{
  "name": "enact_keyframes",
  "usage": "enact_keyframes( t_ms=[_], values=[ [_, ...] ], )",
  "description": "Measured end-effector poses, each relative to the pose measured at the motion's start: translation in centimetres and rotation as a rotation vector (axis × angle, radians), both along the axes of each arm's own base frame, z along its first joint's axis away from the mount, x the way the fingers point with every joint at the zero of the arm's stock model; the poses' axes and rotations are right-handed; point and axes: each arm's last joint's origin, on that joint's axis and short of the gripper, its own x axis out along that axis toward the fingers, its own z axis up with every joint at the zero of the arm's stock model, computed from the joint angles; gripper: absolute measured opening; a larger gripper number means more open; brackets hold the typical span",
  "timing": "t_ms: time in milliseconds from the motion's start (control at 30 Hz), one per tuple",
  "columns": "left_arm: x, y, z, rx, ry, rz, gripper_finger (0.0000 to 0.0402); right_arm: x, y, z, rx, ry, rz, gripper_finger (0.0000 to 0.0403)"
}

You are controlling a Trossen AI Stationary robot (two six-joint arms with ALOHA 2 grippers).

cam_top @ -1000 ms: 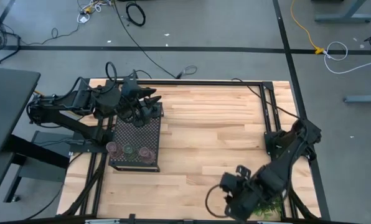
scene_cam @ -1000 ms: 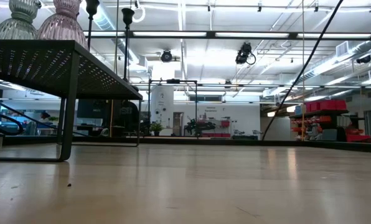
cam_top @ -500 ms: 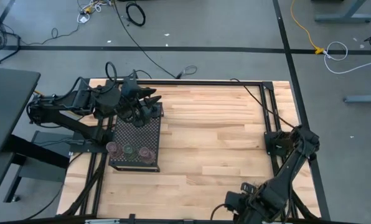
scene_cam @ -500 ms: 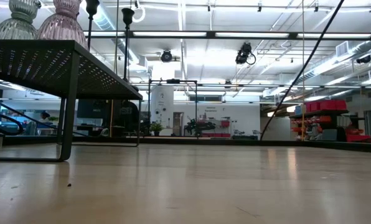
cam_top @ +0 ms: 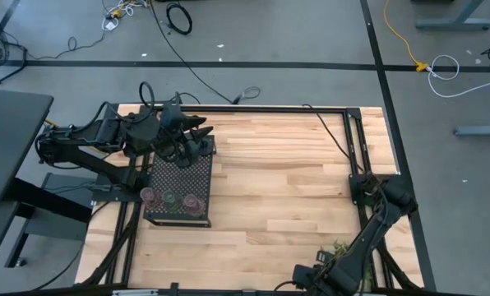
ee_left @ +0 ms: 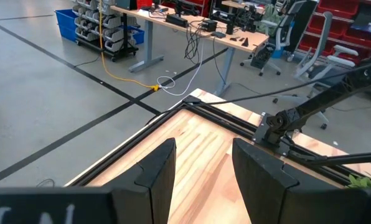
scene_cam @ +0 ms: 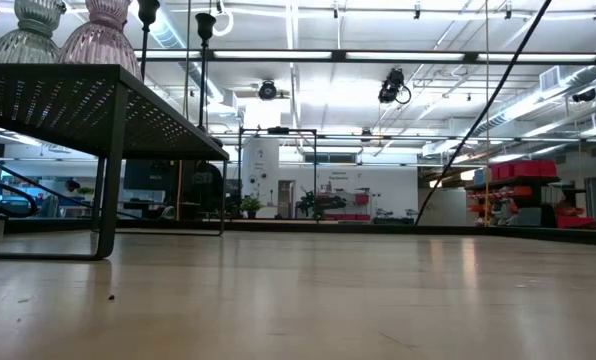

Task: Pick & Place candle stick holders
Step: Put the decorative plant on the shelf

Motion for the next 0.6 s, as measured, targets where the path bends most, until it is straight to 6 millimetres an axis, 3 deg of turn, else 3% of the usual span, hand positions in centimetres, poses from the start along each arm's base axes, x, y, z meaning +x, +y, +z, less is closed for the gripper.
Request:
enact_keyframes(
  t_ms=[167, 400, 600],
  values=[
    [0.0, 0.0, 0.0, 0.0, 0.001, 0.0, 0.0162, -0.1, 0.2, -1.0, -0.015, 0.07, -0.014, 0.0174],
    [0.0, 0.0, 0.0, 0.001, 0.001, -0.001, 0.0162, 0.2, -0.1, -1.6, -0.026, 0.124, -0.159, 0.0174],
    [0.0, 0.0, 0.0, 0.001, 0.001, 0.0, 0.0162, 0.2, 0.3, -3.7, 0.052, 0.199, -0.251, 0.0174]
  ],
)
